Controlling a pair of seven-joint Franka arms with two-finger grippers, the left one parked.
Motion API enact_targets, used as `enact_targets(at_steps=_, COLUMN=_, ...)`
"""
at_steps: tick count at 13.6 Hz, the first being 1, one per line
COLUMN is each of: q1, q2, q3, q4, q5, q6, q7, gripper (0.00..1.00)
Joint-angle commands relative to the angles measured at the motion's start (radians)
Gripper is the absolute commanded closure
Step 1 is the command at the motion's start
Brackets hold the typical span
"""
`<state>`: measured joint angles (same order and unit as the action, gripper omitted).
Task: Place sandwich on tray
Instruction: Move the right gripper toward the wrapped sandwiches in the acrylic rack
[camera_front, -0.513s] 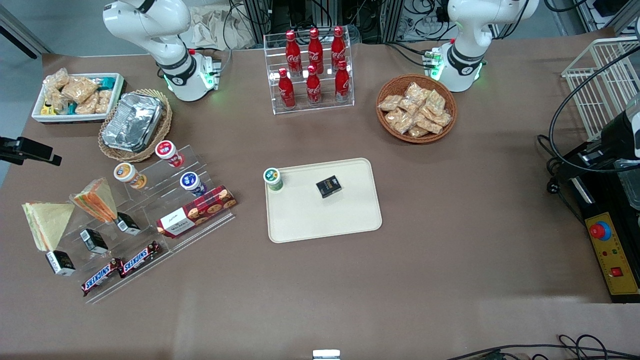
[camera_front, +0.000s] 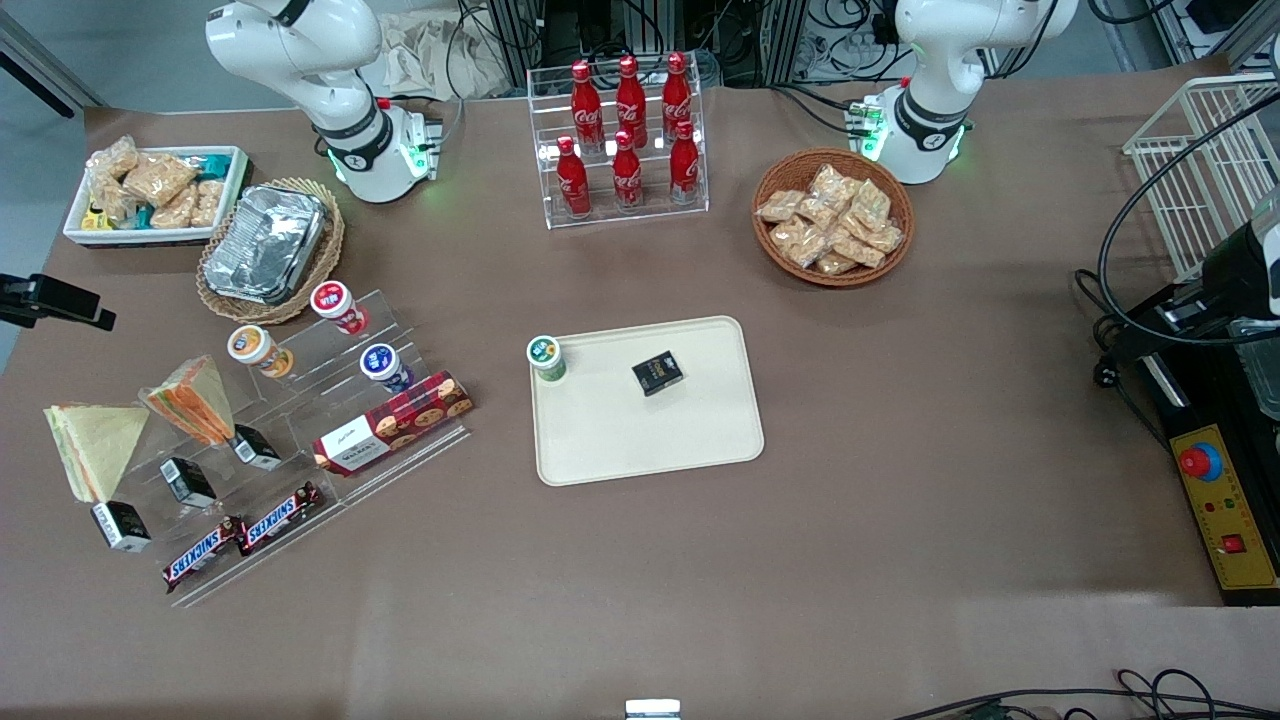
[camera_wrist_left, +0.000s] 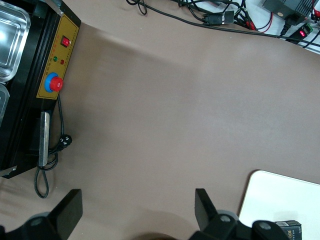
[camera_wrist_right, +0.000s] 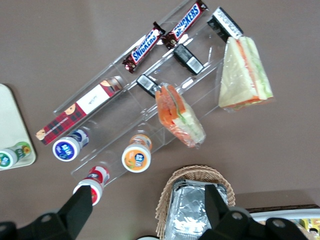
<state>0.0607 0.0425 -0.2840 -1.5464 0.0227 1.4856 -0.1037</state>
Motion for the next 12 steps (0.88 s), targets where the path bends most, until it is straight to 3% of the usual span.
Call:
enact_targets(at_steps=1, q1=-0.01, q2=-0.006, q3=-0.024, q4=0.035, q5=-0.021, q6=0.001, q7=-0.001, gripper=0.0)
enact_targets(at_steps=5, q1=-0.021, q2=0.006, q3=-0.115, q4=0.051, q5=0.009, q6=0.007, q7=-0.022, gripper=0.0)
enact_targets(at_steps=8, q1=-0.059, q2=0.051, q3=-0.184, q4=0.046, q5=0.054, q6=0.102, q7=-0.226, gripper=0.0)
enact_targets(at_steps=12, q1=-0.153, q2=0.14, q3=-0.187, q4=0.043, q5=0.14, q6=0.183, q7=-0.347, gripper=0.0)
